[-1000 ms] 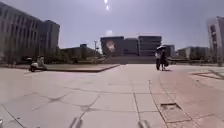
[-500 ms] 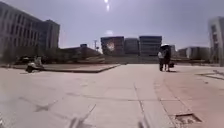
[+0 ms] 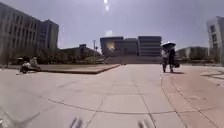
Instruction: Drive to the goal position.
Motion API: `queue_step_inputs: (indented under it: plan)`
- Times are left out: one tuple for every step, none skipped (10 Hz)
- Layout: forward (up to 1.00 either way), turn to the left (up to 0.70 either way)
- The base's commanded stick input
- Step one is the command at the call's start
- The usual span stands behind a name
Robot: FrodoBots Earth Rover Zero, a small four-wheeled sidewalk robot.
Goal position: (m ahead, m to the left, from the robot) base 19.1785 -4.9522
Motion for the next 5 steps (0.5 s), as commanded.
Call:
queue_step_inputs:
  plan:
    - [1.0,0.0]
    - [1.0,0.0]
    - [1.0,0.0]
    - [1.0,0.0]
    - [1.0,0.0]
